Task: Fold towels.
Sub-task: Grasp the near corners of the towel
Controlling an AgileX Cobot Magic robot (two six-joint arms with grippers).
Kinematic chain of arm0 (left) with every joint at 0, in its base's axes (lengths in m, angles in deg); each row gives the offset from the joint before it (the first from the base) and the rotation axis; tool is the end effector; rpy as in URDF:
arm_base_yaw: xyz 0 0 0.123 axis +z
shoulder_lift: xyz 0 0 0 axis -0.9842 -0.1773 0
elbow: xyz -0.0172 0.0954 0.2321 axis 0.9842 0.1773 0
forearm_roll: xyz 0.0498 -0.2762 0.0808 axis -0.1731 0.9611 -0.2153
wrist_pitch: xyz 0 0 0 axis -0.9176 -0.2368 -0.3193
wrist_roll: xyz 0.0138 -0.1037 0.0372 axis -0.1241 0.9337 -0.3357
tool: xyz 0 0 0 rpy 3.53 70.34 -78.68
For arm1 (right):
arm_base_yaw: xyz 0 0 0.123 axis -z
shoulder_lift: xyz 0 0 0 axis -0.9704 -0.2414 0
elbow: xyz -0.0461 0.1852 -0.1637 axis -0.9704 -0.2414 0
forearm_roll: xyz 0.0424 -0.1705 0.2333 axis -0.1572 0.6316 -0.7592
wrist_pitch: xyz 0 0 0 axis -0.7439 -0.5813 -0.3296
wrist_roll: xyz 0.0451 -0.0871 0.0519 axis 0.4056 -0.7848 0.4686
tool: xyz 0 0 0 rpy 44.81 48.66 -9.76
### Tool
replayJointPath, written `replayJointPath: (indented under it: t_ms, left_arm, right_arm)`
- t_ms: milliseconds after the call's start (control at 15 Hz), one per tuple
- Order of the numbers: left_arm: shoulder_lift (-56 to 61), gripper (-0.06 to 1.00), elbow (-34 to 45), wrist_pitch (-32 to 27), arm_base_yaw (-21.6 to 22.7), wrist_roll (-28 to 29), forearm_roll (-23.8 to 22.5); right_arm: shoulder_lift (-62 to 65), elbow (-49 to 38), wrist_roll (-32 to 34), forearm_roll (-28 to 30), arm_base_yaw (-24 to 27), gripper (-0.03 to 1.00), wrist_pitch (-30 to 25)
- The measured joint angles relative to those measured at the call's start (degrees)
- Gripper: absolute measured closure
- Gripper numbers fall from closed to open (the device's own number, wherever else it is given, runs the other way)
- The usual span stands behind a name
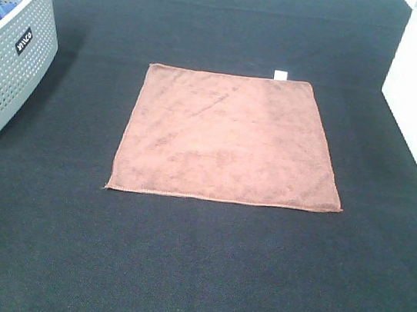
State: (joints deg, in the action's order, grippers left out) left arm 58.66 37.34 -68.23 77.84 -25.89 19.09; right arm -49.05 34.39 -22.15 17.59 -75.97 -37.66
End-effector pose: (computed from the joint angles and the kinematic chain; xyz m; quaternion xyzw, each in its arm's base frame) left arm 0.0824 -0.0028 0.2880 0.0690 0.8492 0.0245 0.5230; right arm 0.0780 0.0216 0.2931 -0.0959 0.8405 0.0550 0.5305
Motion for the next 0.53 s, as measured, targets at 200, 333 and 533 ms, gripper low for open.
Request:
replayJointPath:
  t_ms: [200, 333, 533]
  left_arm:
    - [0.0, 0.38, 0.0, 0.0, 0.0, 0.0, 0.0]
    - [0.0, 0.38, 0.0, 0.0, 0.0, 0.0, 0.0]
    - [0.0, 0.38, 0.0, 0.0, 0.0, 0.0, 0.0]
  right_arm:
    - [0.0, 0.0, 0.0, 0.0, 0.0, 0.05, 0.0]
    - [0.0, 0.0, 0.0, 0.0, 0.0, 0.05, 0.0]
    - [0.0, 0.0, 0.0, 0.0, 0.0, 0.05, 0.0]
